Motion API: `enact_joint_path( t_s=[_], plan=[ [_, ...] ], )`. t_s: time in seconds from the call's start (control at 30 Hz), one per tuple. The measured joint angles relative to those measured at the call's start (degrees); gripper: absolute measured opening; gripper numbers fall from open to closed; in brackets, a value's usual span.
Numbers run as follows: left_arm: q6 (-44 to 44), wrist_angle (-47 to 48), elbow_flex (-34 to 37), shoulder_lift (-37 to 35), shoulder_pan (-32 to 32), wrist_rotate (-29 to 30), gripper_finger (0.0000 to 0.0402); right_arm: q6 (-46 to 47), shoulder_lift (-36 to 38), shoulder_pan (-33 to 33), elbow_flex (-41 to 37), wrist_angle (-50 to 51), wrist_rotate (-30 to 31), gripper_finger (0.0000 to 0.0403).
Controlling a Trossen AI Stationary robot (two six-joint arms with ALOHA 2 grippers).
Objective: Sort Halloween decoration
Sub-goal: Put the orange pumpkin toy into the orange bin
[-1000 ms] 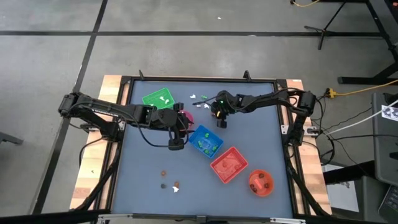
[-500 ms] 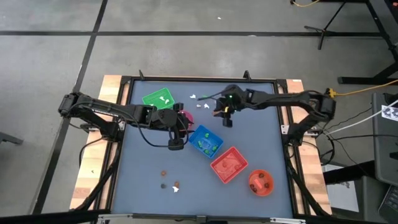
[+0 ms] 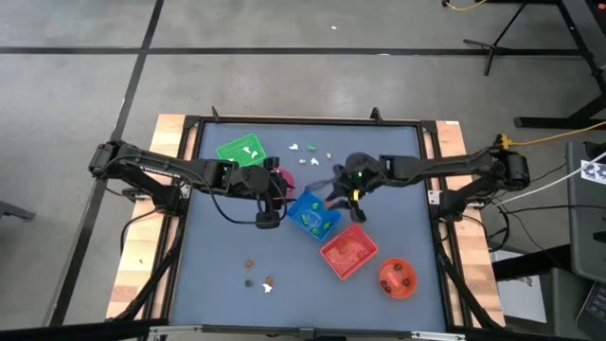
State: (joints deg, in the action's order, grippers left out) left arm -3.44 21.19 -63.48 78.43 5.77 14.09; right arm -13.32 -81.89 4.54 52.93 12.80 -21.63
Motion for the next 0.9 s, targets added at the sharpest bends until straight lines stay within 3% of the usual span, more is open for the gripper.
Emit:
enact_joint_path(
  t_s=[0.47, 0.9],
  plan=[
    [0.00, 0.00, 0.00, -0.01, 0.00, 0.00, 0.0141, 0.04, 0.00, -14.47, 0.00, 10.77, 0.04, 0.0092],
    [-0.01, -0.19, 0.00, 0.00, -0.01, 0.00, 0.0141, 7.36, 0.00, -17.69, 0.00, 12.85, 0.11, 0.0092]
  ],
)
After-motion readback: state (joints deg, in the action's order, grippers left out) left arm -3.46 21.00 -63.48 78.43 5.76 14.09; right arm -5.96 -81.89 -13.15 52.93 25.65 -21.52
